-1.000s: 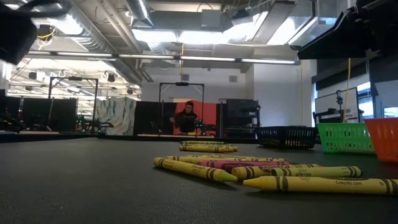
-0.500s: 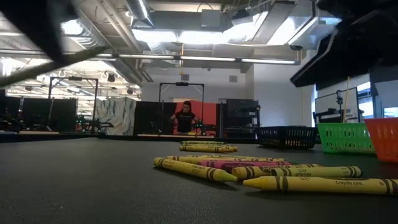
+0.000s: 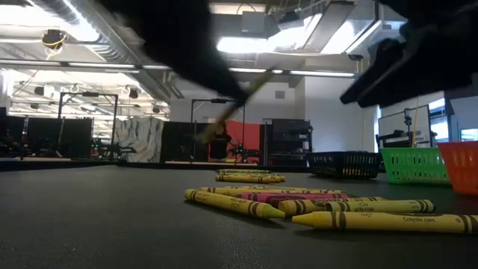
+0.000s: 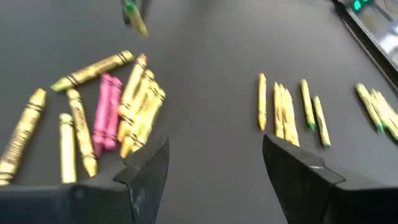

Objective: Sort crayons
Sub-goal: Put the green crayon into the orange basket

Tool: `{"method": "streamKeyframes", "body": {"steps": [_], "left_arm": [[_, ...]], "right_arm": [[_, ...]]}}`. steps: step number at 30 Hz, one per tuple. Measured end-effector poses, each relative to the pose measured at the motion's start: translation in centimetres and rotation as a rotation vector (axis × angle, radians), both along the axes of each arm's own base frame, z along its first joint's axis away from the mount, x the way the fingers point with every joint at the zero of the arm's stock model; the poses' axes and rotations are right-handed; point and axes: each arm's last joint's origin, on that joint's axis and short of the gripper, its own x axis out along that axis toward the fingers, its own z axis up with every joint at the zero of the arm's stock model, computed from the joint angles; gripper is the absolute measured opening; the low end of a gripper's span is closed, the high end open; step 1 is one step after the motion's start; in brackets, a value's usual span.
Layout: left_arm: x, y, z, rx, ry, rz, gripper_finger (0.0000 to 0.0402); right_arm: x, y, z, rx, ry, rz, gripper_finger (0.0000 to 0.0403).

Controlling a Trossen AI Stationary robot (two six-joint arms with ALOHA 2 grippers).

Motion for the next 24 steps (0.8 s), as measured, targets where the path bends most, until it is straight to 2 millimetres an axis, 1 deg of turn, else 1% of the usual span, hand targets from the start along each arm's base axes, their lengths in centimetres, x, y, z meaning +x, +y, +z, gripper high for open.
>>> {"method": "streamKeyframes", "body": {"steps": [4, 8, 11, 14, 19, 24], "left_arm": [[1.3, 1.5, -0.1, -0.029, -0.200, -0.147, 0.0000], [1.7, 2.6, 0.1, 0.064, -0.346, -0.216, 0.0000], [1.9, 3.2, 0.3, 0.118, -0.393, -0.232, 0.0000], [2.1, 3.7, 0.3, 0.124, -0.398, -0.218, 0.0000], [2.3, 3.9, 0.5, 0.123, -0.420, -0.204, 0.0000], [2.2, 3.4, 0.9, 0.118, -0.465, -0.213, 0.0000]], "right_arm": [[0.8, 0.2, 0.7, 0.016, -0.053, 0.087, 0.0256], [2.0, -0.1, 1.6, 0.084, -0.120, 0.201, 0.0256], [2.7, -0.3, 2.3, 0.102, -0.182, 0.274, 0.0254], [3.0, -0.3, 3.0, 0.087, -0.245, 0.321, 0.0241], [3.2, -0.2, 3.5, 0.047, -0.301, 0.350, 0.0199], [3.2, -0.2, 3.5, 0.027, -0.300, 0.359, 0.0125]]}}
